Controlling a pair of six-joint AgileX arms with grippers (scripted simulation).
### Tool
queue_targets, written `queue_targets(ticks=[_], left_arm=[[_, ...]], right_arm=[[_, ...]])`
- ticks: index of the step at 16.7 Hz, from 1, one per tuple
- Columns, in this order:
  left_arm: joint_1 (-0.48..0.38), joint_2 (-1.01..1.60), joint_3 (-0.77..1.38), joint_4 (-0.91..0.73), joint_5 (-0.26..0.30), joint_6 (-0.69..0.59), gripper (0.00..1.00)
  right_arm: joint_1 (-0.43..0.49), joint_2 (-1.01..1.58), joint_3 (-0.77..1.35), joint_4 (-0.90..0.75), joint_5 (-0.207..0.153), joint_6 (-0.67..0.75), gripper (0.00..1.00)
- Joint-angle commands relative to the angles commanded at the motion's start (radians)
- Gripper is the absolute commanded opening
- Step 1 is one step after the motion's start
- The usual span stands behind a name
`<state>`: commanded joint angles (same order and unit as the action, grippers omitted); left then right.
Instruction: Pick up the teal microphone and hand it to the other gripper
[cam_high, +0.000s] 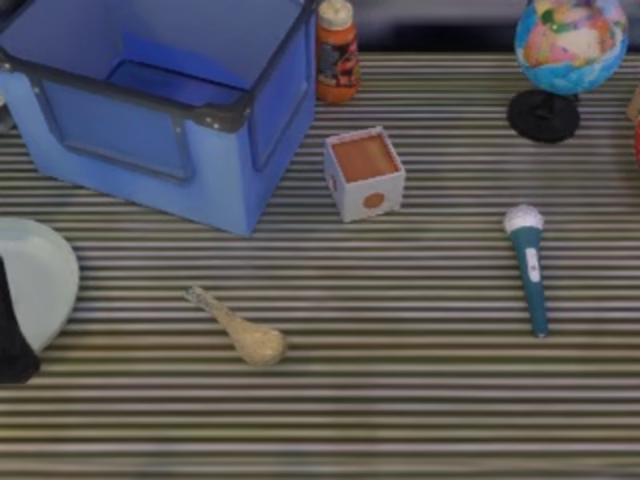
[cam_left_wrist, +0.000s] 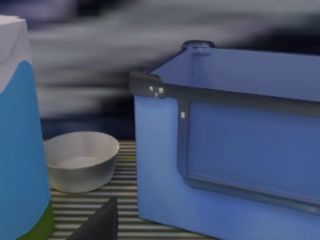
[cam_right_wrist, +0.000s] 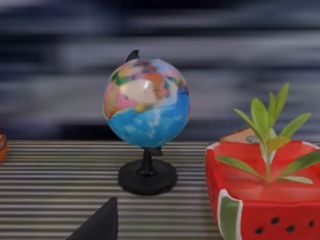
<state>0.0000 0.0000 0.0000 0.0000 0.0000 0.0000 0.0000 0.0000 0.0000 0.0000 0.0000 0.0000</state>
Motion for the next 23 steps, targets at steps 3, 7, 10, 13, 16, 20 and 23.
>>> queue_targets(ticks=[3,7,10,13,16,20,23], left_arm=[[0.000,0.000,0.000,0.000,0.000,0.000,1.00],[0.000,0.000,0.000,0.000,0.000,0.000,1.00],[0.000,0.000,0.000,0.000,0.000,0.000,1.00],[0.000,0.000,0.000,0.000,0.000,0.000,1.00],[0.000,0.000,0.000,0.000,0.000,0.000,1.00],[0.000,0.000,0.000,0.000,0.000,0.000,1.00],[0.000,0.000,0.000,0.000,0.000,0.000,1.00]], right_arm=[[0.003,0.010,0.010,-0.006,0.000,0.003,1.00],[0.038,0.158,0.138,-0.086,0.002,0.040,1.00],[0.080,0.379,0.298,-0.194,0.008,0.088,1.00],[0.130,0.677,0.483,-0.330,0.016,0.144,1.00],[0.185,1.016,0.674,-0.477,0.023,0.201,1.00],[0.253,1.420,0.915,-0.657,0.031,0.274,1.00],[0.296,1.639,1.072,-0.762,0.034,0.321,1.00]])
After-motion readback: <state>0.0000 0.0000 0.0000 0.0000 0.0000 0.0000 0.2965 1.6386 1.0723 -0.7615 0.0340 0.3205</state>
